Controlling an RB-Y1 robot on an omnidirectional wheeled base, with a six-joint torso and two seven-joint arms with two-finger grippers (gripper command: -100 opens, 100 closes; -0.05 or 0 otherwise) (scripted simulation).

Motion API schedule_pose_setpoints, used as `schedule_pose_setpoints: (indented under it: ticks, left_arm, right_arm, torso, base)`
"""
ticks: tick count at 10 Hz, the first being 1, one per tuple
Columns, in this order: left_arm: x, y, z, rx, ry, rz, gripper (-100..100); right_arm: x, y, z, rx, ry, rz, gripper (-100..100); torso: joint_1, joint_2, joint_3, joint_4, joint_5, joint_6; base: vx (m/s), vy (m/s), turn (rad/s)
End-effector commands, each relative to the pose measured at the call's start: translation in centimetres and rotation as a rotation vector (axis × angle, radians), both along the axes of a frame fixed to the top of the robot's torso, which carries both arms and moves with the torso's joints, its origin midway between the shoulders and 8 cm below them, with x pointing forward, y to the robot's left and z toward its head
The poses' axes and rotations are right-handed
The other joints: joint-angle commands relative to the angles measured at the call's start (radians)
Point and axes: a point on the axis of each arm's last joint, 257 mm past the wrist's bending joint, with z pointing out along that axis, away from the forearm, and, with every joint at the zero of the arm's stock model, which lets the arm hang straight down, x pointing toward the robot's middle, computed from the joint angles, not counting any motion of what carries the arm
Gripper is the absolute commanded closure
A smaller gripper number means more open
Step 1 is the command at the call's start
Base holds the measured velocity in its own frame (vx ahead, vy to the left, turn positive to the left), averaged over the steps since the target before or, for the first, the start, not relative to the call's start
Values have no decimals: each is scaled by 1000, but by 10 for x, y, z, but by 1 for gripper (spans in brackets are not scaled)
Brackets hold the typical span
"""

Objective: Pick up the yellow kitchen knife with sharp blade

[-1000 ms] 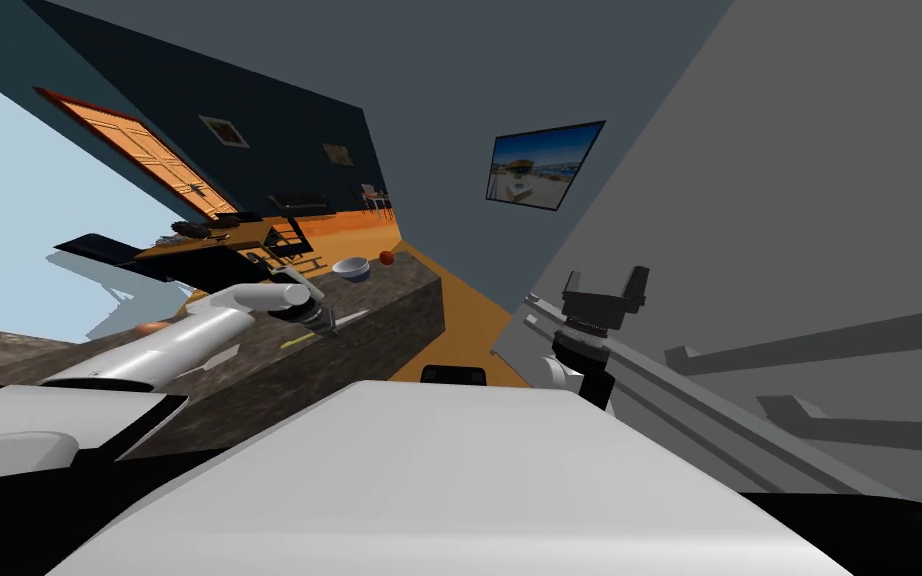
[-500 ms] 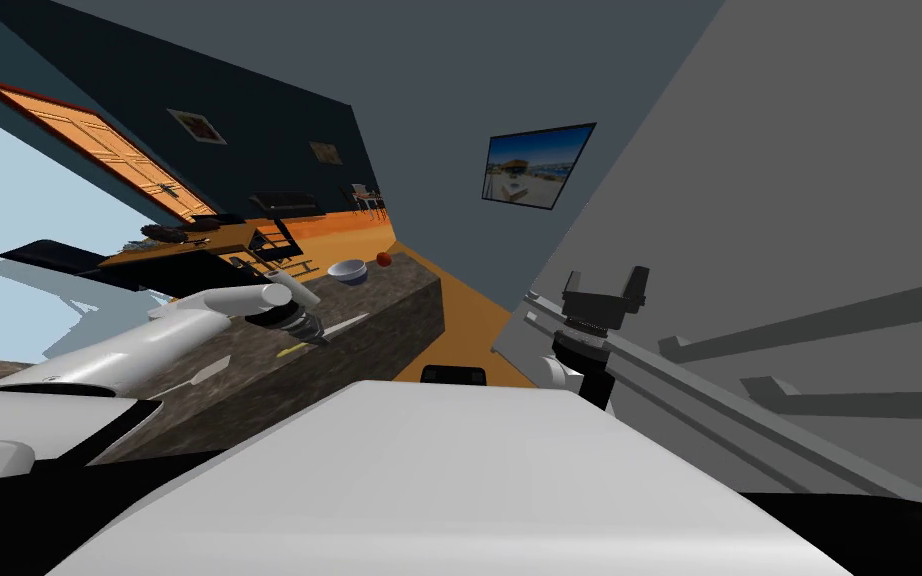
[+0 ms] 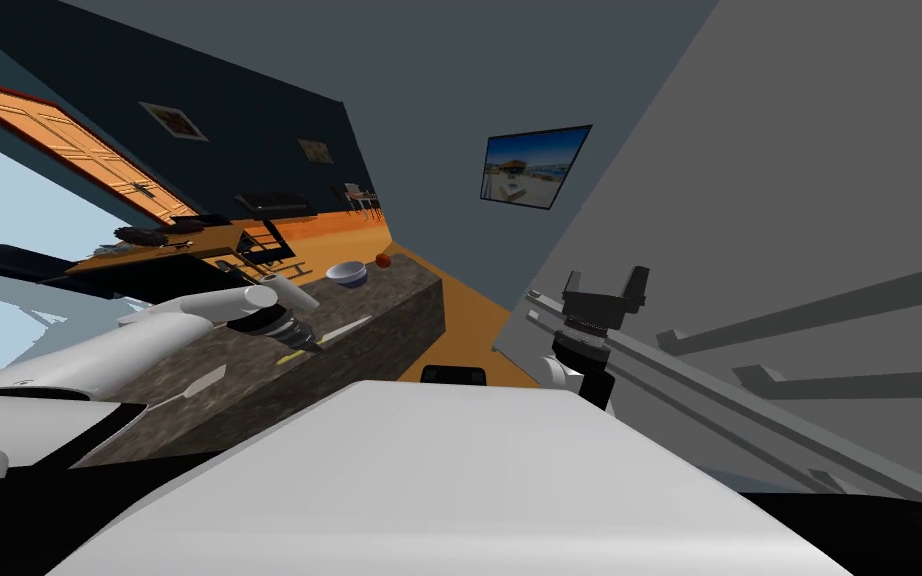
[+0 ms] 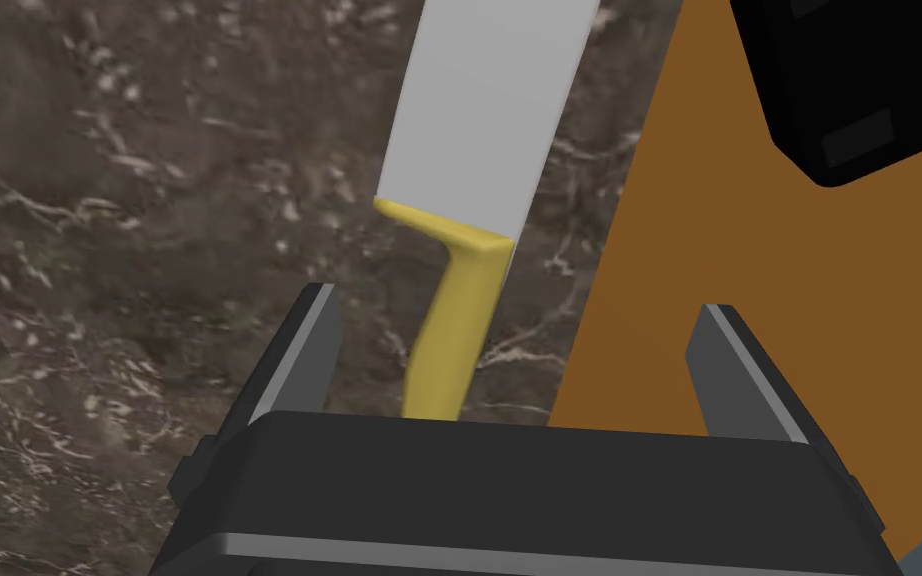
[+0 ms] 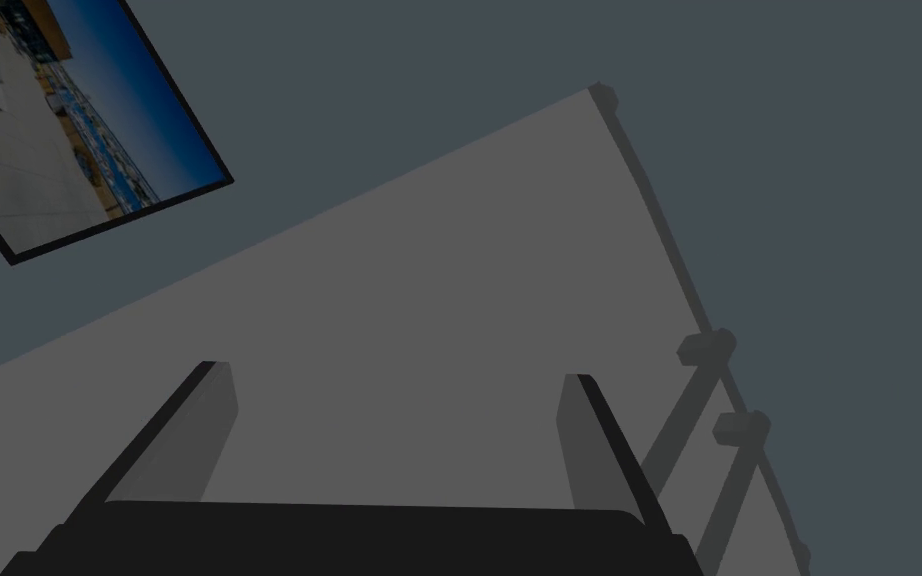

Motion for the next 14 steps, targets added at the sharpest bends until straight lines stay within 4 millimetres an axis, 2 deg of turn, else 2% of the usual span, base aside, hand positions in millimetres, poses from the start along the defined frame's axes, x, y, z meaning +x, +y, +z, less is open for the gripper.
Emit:
schedule_pose_setpoints:
  ticks: [1, 2, 5, 14]
  left_arm:
    - [0, 0, 0, 0, 0, 0, 0]
    - [-4, 5, -3, 1, -1, -12, -100]
    - [-13, 14, -8, 1, -2, -35, -100]
    - [-45, 38, -27, -3, 6, -103, -100]
  right_arm:
    - [0, 0, 0, 0, 0, 0, 0]
    - [0, 0, 0, 0, 0, 0, 0]
    - [0, 0, 0, 0, 0, 0, 0]
    - [0, 0, 0, 0, 0, 0, 0]
  torso:
    - [0, 0, 0, 0, 0, 0]
    - [-2, 0, 0, 0, -1, 0]
    - [-6, -7, -4, -2, -2, 0]
    - [-7, -5, -3, -1, -2, 0]
  base:
    - [0, 6, 0]
    - [42, -23, 75]
    - [102, -54, 96]
    - [71, -51, 79]
